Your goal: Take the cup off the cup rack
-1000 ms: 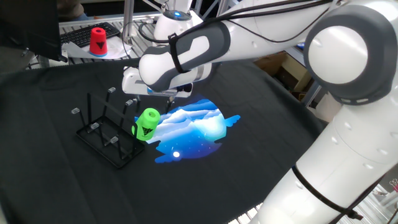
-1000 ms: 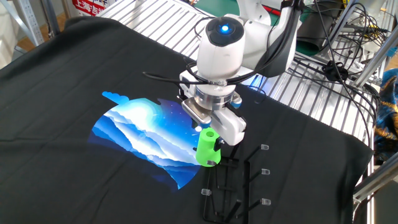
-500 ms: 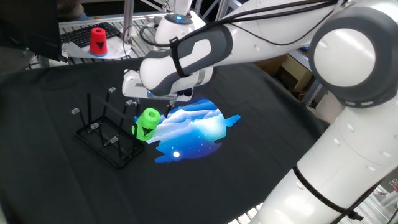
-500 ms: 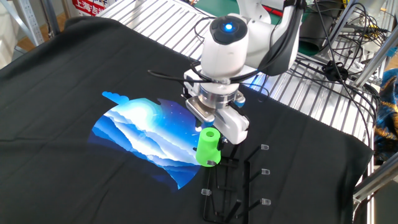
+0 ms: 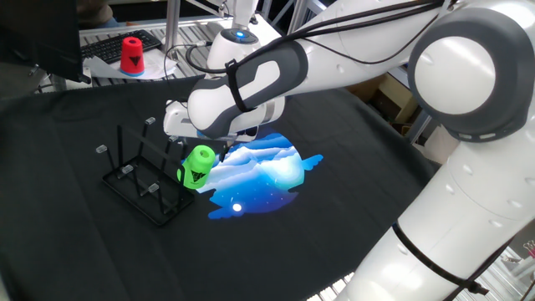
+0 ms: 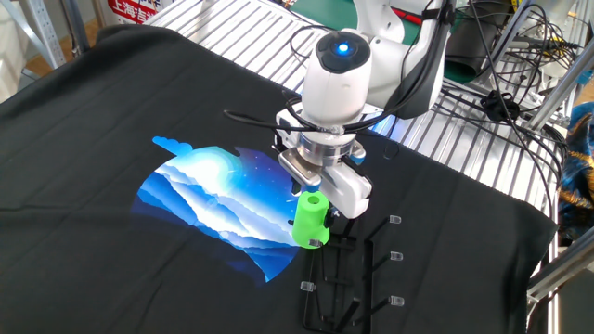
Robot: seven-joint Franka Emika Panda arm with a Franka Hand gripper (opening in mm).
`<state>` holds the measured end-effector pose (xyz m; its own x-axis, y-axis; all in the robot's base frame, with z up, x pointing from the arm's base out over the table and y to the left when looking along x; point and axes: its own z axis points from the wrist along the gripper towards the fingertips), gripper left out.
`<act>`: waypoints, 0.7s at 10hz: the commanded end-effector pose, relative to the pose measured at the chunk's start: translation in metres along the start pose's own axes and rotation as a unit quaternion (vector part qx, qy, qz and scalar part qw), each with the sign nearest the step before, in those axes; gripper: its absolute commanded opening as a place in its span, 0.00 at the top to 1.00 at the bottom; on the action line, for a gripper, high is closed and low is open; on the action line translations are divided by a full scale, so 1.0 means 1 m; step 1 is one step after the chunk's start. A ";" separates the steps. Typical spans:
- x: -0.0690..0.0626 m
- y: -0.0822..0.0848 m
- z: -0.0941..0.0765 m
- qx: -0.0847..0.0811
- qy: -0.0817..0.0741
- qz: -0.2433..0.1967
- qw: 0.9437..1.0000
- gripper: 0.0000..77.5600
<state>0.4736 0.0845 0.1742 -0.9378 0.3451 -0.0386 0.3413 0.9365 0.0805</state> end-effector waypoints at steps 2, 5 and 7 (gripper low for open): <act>0.000 0.000 -0.001 -0.006 0.001 -0.003 1.000 0.98; 0.000 0.000 -0.001 -0.006 0.001 -0.003 1.000 0.98; 0.000 0.000 -0.001 -0.006 0.001 -0.003 1.000 0.98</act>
<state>0.4731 0.0845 0.1738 -0.9394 0.3408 -0.0367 0.3370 0.9379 0.0827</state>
